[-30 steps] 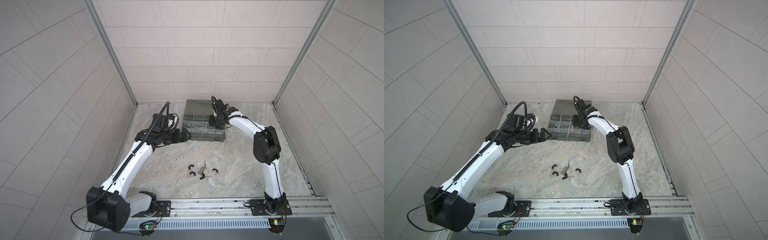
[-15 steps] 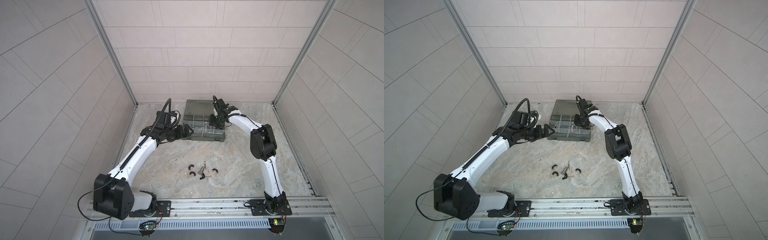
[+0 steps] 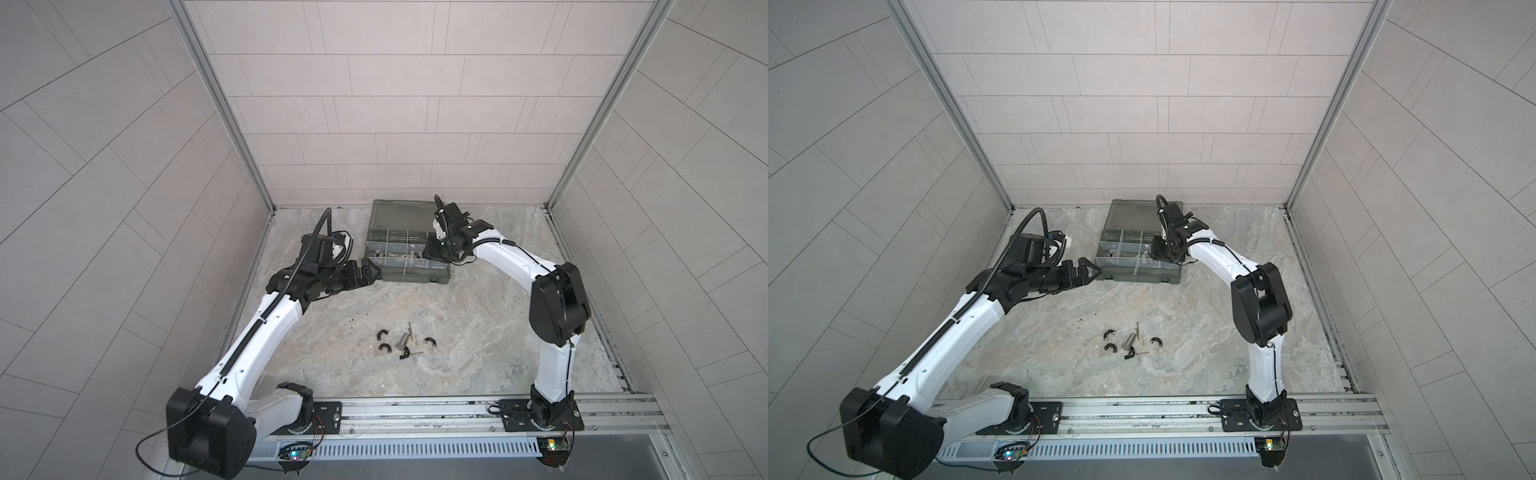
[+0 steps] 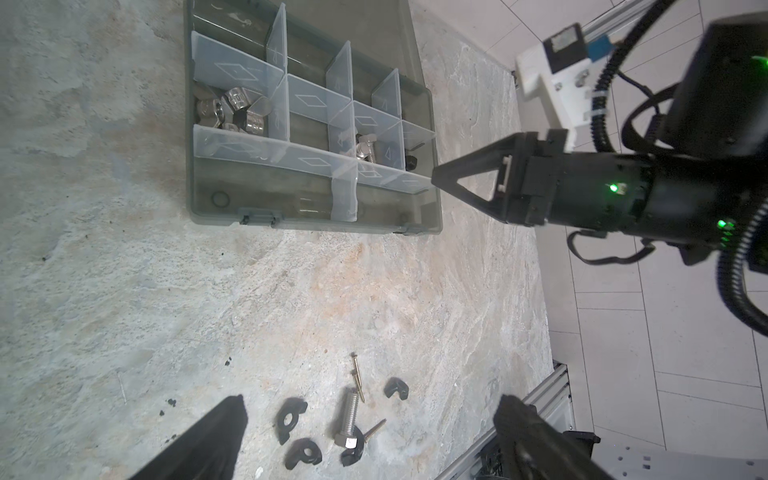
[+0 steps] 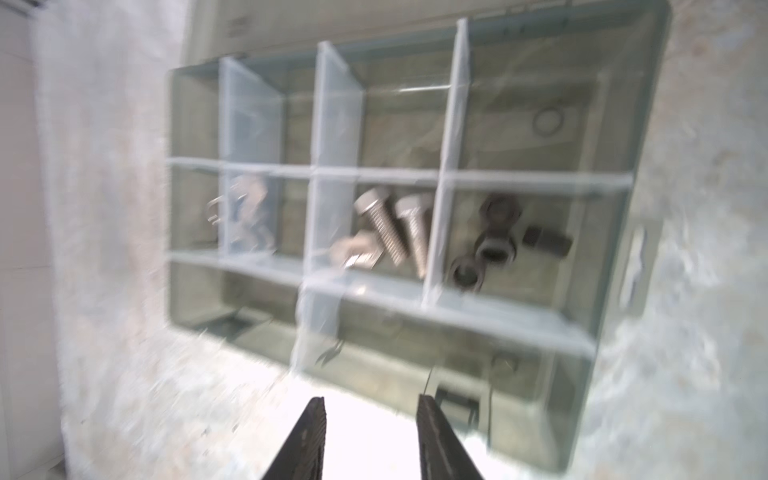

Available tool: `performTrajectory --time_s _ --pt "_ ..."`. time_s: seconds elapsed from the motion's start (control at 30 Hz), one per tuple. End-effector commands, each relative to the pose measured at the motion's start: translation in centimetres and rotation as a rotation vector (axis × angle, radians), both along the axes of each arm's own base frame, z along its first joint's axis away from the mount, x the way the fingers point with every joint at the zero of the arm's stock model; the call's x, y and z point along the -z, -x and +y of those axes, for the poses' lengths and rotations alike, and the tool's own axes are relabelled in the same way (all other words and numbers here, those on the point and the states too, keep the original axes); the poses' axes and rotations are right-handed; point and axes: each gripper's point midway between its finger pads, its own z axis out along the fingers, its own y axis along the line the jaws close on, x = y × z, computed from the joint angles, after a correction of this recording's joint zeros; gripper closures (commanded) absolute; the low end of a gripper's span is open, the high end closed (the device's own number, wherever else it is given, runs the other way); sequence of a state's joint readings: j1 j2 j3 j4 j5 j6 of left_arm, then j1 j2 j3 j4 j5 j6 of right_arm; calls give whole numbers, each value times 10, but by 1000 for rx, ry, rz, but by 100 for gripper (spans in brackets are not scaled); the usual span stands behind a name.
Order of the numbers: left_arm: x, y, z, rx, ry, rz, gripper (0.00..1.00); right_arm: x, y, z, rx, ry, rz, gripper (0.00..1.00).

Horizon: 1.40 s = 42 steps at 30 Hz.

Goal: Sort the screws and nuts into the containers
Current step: 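Open the right gripper to drop the bolt into the compartment, then lower the right gripper to the pile and close on the last silver bolt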

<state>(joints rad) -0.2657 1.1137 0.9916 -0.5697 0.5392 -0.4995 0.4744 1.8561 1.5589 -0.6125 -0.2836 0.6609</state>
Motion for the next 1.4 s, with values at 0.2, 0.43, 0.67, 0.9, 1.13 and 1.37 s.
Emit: performTrajectory --time_s 0.2,0.43,0.67,0.9,1.13,1.37 --pt "-1 51 15 -16 20 -28 0 39 141 59 -116 -7 113 65" --pt "-9 88 22 17 24 -53 0 58 181 77 -110 7 135 66" --pt "-17 112 32 31 -25 -86 0 73 193 92 -111 24 167 68" --pt "-14 119 31 53 -22 -89 0 93 202 101 -106 38 215 69" --pt "-14 116 31 64 -37 -89 0 104 205 97 -90 61 233 69" --pt "-12 114 31 64 -44 -82 0 116 209 99 -84 54 265 69"
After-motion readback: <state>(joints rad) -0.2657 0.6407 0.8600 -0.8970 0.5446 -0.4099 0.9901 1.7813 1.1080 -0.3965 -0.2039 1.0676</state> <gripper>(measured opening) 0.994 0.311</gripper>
